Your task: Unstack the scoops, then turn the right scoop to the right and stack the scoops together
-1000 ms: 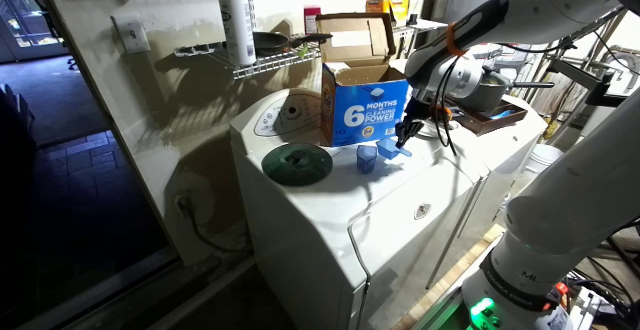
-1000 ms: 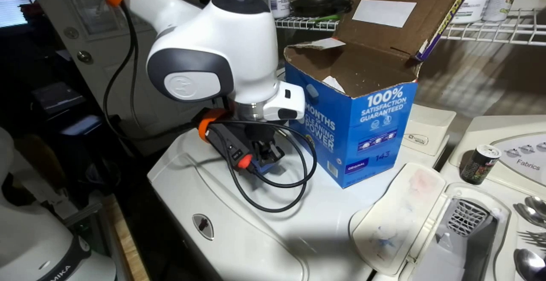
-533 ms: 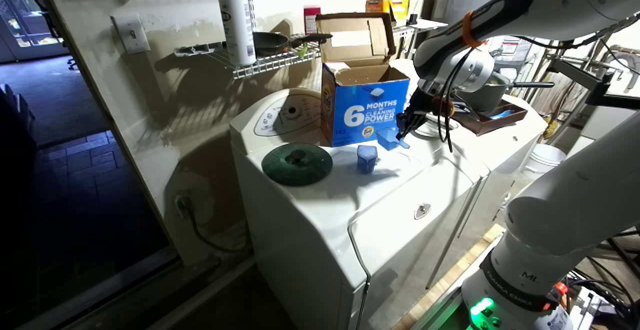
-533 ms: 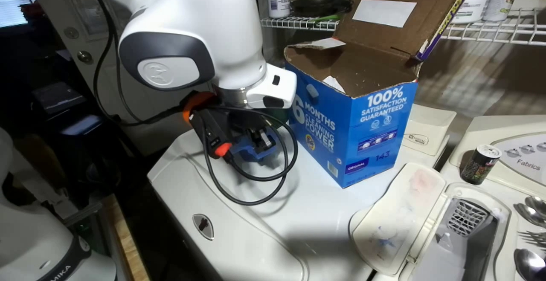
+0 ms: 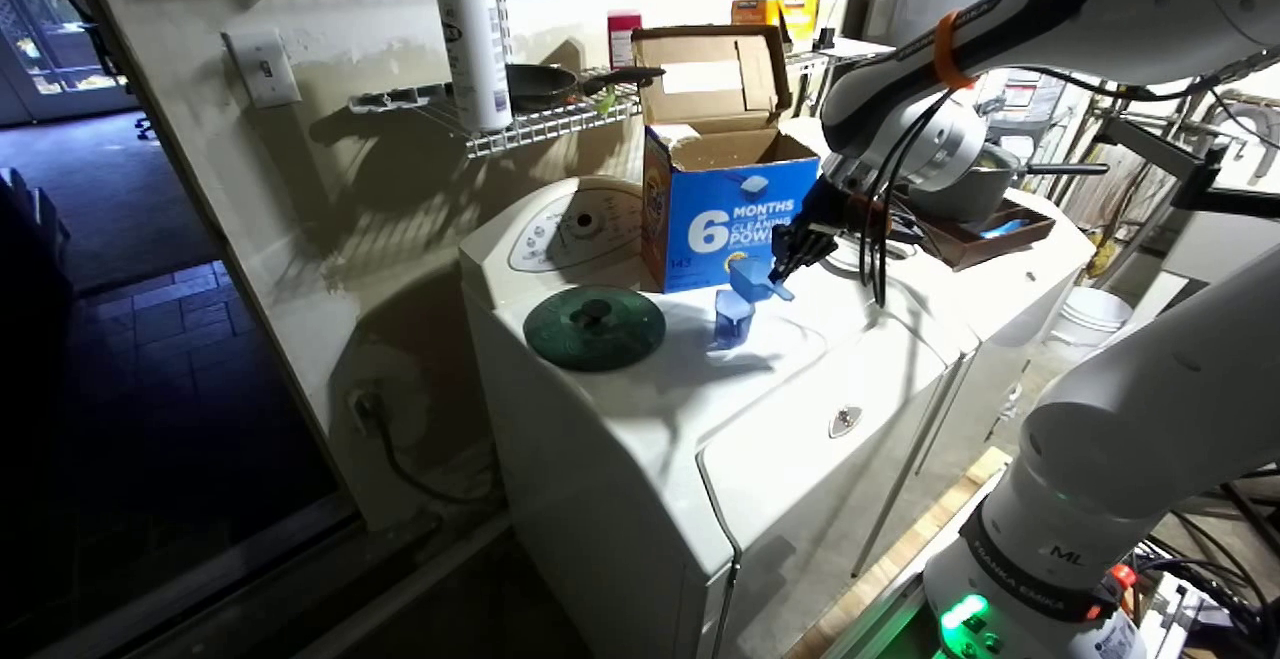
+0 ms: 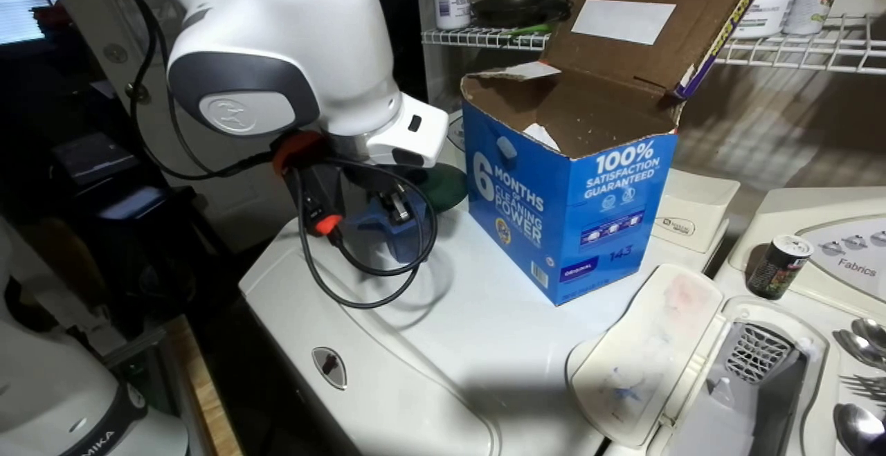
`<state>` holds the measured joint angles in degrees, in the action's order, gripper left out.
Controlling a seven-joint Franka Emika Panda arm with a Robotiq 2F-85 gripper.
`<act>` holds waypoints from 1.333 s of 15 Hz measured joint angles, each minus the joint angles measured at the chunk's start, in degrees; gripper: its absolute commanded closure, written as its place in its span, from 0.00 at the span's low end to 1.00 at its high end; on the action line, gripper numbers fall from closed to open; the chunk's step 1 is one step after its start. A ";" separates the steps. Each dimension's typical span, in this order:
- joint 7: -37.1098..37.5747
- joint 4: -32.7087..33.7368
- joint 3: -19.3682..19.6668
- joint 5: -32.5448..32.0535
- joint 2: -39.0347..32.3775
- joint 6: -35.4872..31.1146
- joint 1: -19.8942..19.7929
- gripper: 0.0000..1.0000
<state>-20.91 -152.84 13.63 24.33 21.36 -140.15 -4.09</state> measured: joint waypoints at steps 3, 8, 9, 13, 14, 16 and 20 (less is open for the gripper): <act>2.34 -0.21 -0.19 0.71 0.00 -0.98 1.19 0.99; 7.57 -1.02 -0.83 0.94 -0.02 -4.00 2.00 0.99; 8.62 -1.38 -0.94 0.94 -0.02 -4.60 2.01 0.99; 11.82 -2.33 -1.19 0.94 -0.08 -5.89 2.03 0.99; 12.41 -2.49 -1.24 0.94 -0.09 -6.05 2.06 0.99; 13.34 -2.74 -1.32 0.94 -0.11 -6.15 2.15 0.99; 14.72 -2.94 -1.51 0.98 -0.28 -6.24 2.56 0.99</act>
<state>-6.19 -155.77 12.12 25.32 21.07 -146.40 -1.53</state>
